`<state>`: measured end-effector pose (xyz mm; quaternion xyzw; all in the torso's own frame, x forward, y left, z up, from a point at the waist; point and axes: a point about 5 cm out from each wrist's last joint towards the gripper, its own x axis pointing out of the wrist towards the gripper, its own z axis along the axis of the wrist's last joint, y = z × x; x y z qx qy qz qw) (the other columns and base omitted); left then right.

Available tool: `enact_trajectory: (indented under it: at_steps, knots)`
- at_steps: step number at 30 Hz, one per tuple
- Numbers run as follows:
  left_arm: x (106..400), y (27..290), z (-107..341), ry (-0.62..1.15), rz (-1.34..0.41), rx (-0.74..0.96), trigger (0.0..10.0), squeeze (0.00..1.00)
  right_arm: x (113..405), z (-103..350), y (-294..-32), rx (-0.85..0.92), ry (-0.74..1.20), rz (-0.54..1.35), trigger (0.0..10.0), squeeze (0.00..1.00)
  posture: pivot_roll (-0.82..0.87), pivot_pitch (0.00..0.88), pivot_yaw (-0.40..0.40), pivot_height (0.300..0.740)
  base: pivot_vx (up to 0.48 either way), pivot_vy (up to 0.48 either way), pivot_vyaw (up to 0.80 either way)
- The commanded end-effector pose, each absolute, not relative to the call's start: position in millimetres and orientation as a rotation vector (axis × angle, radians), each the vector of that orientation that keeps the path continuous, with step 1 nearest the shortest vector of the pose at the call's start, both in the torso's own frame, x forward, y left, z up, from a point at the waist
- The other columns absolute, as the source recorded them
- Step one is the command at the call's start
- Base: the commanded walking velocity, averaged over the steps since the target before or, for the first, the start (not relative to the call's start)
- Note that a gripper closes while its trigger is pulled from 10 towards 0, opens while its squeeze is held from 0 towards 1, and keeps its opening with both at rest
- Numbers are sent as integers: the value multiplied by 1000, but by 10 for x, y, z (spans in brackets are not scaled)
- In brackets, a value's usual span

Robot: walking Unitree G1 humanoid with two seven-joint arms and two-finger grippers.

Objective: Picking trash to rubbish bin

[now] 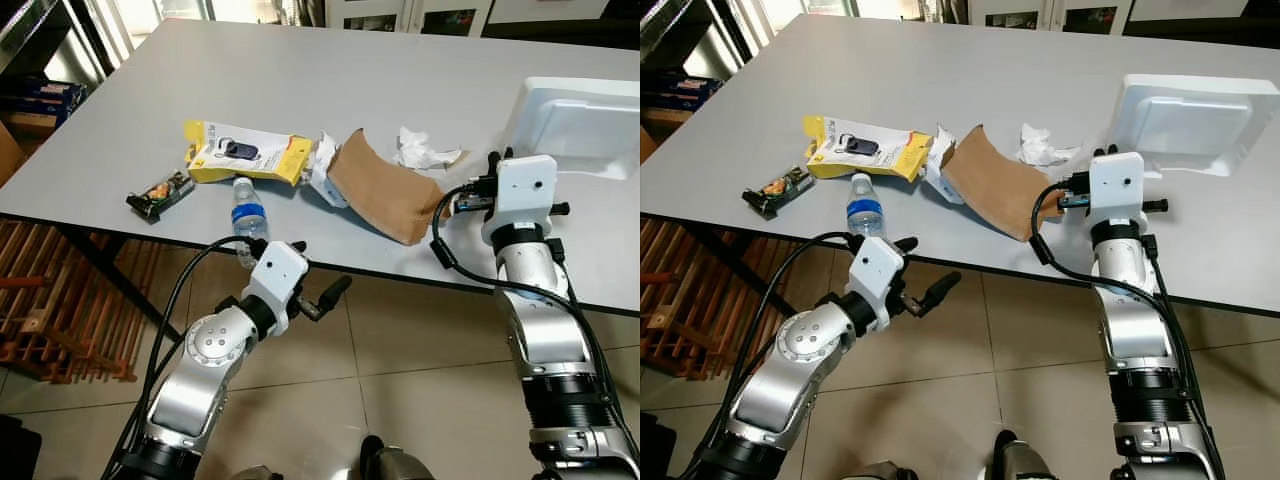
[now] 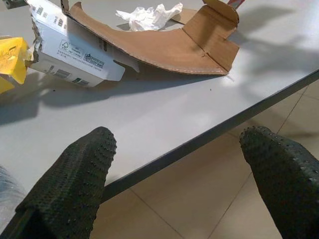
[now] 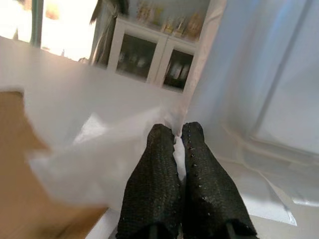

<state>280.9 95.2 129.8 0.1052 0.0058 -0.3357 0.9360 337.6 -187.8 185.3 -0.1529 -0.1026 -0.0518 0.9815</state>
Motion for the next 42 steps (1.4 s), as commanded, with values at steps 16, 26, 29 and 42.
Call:
enact_trajectory:
  at_steps: [16, 26, 29, 42]
  knots:
    - [2801, 906, 1278, 12, -702, 230, 10000, 0, 3409, 2347, -2100, -320, -383, -233, 0, 0, 25, 160, 36, 740, 0, 0, 0]
    - [2802, 886, 1272, 13, -707, 230, 10000, 0, 3452, 2506, -2156, -332, -414, -237, 0, 0, 22, 160, 36, 740, 0, 0, 0]
    - [2796, 887, 1266, 15, -708, 230, 10000, 0, 3458, 2492, -2116, -326, -414, -226, 0, 0, 23, 163, 34, 740, 0, 0, 0]
    - [2788, 963, 1352, -9, -687, 197, 10000, 0, 3243, 2165, -1564, -175, -328, 20, 0, 0, 24, 153, 23, 740, 0, 0, 0]
